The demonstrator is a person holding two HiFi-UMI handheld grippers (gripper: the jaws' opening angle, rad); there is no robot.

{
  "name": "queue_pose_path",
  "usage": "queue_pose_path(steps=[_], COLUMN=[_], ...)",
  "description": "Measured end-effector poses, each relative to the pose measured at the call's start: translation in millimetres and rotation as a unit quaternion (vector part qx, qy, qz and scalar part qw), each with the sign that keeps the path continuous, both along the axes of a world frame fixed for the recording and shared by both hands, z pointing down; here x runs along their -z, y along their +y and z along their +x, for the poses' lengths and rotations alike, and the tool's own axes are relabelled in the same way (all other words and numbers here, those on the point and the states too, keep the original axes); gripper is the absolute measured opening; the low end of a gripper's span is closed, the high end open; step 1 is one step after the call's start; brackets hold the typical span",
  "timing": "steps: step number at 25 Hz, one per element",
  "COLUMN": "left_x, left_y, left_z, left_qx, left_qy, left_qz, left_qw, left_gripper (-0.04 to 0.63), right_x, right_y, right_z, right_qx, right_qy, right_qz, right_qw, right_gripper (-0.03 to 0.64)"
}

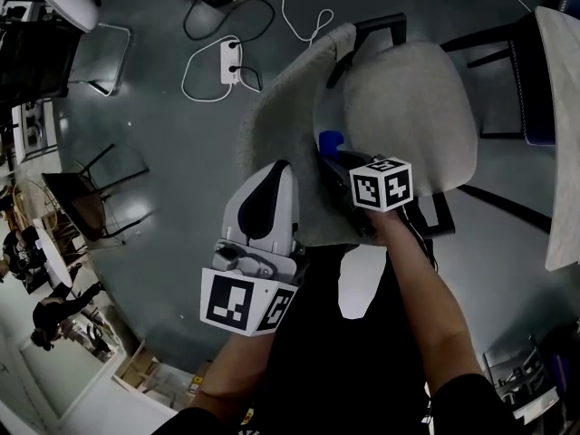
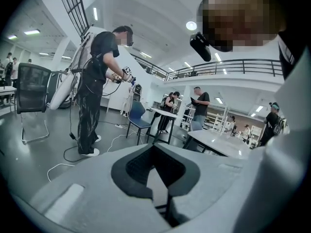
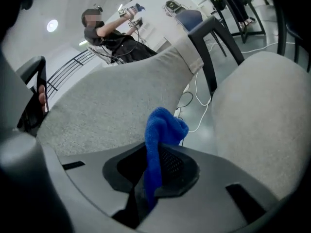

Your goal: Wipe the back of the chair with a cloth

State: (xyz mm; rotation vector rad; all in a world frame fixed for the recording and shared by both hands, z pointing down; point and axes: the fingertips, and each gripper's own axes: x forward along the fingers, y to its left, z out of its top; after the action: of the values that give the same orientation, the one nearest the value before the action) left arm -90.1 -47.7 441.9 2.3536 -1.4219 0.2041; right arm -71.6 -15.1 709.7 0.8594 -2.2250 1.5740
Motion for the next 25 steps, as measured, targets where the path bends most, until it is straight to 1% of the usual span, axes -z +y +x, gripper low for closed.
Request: queue_pose_path(steps=[3, 5, 11, 16, 25], left_x=[0, 0, 0, 6, 19], left_y=[2, 3, 9, 14, 21], left_z=[0, 0, -5, -11, -19], left_qx=[0.000, -0.001, 0.003, 0.009, 0.009], left_qy=[0.001, 0.002, -0.006, -0.008, -0.012], left_qz=[0.004, 0.005, -0.004, -0.015, -0.021], left_qw=[1.0000, 1.0000, 1.0000, 0.9998, 0.9997], left_gripper=[0.008, 0.008, 0.008, 0.008, 0.008], right_x=[-10, -7, 30, 72, 127], right_y=[8, 10, 17, 23, 32], right_z=[-15, -21, -27, -35, -43], right_qx=[0.021, 0.025, 0.020, 0.017, 0.022], right_qy=[-0.012, -0.018, -0.054, -0.079, -0.096], right_qz=[-0.025, -0.028, -0.034, -0.028, -0.003], right_qw=[0.999, 0.999, 0.998, 0.996, 0.995], right_gripper=[0.060, 0.060, 0.060, 0.060, 0.060])
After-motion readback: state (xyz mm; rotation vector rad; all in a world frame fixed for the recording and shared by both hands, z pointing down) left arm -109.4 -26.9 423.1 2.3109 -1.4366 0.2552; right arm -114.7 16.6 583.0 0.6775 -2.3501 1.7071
